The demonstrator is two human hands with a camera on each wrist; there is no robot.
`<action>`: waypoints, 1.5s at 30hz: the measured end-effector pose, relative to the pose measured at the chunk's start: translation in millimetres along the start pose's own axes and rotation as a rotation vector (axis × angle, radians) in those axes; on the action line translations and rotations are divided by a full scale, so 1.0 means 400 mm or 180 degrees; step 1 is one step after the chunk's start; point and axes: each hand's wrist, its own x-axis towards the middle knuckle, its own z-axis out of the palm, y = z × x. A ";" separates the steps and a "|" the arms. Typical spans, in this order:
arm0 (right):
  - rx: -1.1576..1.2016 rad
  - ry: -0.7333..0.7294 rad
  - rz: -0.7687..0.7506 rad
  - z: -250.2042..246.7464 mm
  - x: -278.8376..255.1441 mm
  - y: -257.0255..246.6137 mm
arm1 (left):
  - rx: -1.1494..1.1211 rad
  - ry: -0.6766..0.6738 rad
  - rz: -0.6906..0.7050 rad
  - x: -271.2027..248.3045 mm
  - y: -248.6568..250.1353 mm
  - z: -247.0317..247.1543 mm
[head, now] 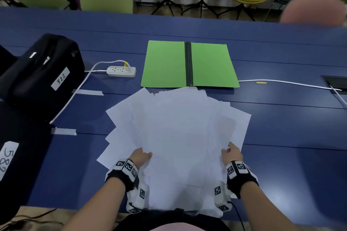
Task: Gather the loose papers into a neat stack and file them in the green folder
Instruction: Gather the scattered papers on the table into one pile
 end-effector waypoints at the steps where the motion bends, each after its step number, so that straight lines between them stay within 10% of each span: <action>1: 0.0046 -0.0009 -0.0015 0.002 -0.004 -0.003 | -0.0005 0.0013 0.0010 -0.001 0.004 -0.004; 8: 0.0107 0.0316 0.0074 -0.061 -0.009 -0.016 | 0.0212 0.0569 0.0424 0.018 0.058 -0.073; 15: -0.0103 -0.0458 -0.0061 -0.020 0.028 -0.012 | -0.0228 0.0117 0.0120 0.005 0.064 -0.034; 23: 0.0453 -0.0759 -0.0120 0.023 0.017 -0.060 | -0.0260 0.0684 0.0394 0.015 0.060 0.017; 32: 0.1380 -0.0785 0.0709 -0.009 0.039 -0.031 | -0.1410 -0.0231 0.0746 -0.001 0.103 0.021; 36: 0.1282 -0.0622 0.0761 -0.046 0.044 -0.006 | -0.0732 -0.0195 0.0801 -0.011 0.120 0.039; 41: 0.0259 -0.0327 0.0896 -0.051 0.007 0.003 | -0.0600 0.0701 0.0330 0.005 0.054 0.047; 45: 0.0270 -0.0271 0.0813 -0.048 -0.009 -0.003 | -0.0605 0.1775 -0.0991 -0.055 -0.017 -0.053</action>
